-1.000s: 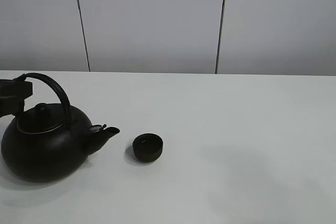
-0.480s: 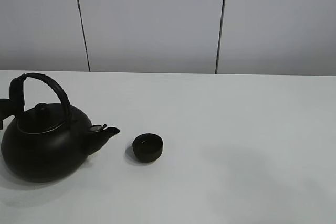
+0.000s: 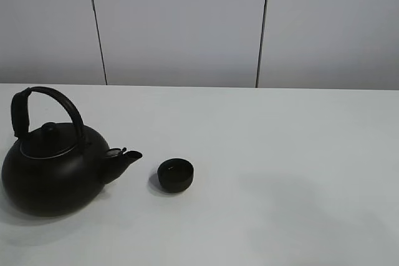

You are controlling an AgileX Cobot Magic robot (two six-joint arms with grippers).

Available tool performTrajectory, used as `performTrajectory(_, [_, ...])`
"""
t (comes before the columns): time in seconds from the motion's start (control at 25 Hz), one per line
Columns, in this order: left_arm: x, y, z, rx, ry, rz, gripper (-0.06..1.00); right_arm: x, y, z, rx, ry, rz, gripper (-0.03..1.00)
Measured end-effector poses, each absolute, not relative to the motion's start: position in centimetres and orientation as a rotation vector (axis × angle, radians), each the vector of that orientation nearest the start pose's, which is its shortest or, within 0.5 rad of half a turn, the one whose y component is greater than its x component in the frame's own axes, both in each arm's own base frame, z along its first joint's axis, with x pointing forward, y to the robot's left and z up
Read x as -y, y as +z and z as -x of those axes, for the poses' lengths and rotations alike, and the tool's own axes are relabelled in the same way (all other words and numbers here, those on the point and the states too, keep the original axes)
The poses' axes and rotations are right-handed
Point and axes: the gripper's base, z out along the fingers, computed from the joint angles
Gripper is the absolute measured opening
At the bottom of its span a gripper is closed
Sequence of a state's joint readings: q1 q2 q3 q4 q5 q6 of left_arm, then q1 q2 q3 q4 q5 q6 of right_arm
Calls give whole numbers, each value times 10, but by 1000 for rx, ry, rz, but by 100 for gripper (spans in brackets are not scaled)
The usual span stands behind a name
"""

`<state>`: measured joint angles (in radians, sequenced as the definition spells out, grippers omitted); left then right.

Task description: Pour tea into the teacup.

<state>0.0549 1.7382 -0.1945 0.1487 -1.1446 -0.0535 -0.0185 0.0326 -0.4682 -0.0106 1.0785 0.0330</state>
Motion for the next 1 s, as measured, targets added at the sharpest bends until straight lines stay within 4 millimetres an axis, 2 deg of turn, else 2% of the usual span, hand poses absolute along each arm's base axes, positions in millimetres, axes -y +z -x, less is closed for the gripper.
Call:
performTrajectory(0.2, [-3,136,-252,-1806,-180,-18,28,1,267,-3,-2127,-4,-55,50])
performTrajectory(0.32, [-4,142,-274,-1894,-228,9,28,1,267,-3,-2127,-4,-55,50])
performTrajectory(0.44, [-8,165,-299,-2007,-219,52,28,1,267,-3,-2127,-4,-55,50])
performTrajectory(0.56, [-11,205,-316,-2090,-192,165,28,1,267,-3,-2127,-4,-55,50])
performTrajectory(0.64, [-13,230,-314,-2111,-144,246,28,1,267,-3,-2127,-4,-55,50])
performTrajectory(0.8, [-21,280,-300,-2022,-73,319,28,1,267,-3,-2127,-4,-55,50])
performTrajectory(1.0, [-48,339,-278,-1927,126,361,28,1,267,-3,-2127,-4,-55,50])
